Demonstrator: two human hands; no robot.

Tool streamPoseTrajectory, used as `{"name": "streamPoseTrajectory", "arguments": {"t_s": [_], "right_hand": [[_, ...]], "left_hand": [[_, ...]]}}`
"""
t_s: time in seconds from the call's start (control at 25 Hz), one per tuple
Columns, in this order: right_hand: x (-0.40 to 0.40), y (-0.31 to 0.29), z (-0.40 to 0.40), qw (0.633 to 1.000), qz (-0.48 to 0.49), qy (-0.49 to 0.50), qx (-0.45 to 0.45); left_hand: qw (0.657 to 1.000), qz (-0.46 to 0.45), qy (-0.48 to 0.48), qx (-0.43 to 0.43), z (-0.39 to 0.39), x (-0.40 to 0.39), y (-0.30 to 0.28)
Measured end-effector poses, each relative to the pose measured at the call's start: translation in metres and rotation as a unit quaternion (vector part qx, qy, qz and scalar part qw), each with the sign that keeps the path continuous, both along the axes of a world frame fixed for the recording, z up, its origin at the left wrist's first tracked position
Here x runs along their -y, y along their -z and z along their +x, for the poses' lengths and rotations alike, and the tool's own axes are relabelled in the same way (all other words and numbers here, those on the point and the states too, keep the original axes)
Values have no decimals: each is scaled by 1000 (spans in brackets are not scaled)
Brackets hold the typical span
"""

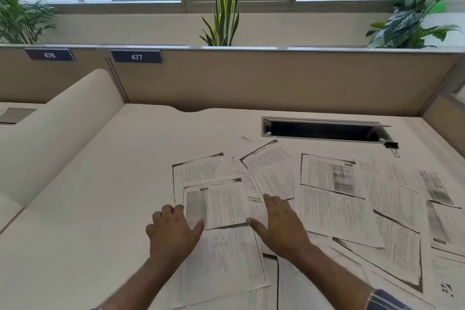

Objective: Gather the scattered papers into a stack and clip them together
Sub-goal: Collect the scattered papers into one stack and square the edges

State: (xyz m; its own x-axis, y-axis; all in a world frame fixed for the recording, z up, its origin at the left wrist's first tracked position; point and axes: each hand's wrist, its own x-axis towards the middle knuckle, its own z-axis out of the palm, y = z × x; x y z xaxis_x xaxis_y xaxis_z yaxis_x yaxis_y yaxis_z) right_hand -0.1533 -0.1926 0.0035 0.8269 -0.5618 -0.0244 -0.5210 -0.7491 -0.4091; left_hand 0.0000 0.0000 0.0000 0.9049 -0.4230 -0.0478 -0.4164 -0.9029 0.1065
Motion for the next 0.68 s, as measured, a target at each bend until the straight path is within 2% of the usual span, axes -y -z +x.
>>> {"name": "streamPoseTrajectory", "arguments": {"t_s": [0.08, 0.2, 0.32, 0.44, 0.68], "right_hand": [[-11, 10, 7, 998, 62, 3, 2], [-33, 23, 13, 994, 100, 17, -40], [-47, 27, 22, 990, 109, 60, -60], [-53, 30, 27, 978, 170, 113, -44], [-61, 31, 32, 967, 197, 155, -35]], "left_hand": [[997, 23, -48, -56, -1, -5, 7], [995, 24, -59, -73, -6, -14, 22], [990, -34, -61, -127, -2, -20, 28], [978, -101, -59, -171, 2, -16, 28], [955, -211, -80, -192, 4, -23, 29]]}}
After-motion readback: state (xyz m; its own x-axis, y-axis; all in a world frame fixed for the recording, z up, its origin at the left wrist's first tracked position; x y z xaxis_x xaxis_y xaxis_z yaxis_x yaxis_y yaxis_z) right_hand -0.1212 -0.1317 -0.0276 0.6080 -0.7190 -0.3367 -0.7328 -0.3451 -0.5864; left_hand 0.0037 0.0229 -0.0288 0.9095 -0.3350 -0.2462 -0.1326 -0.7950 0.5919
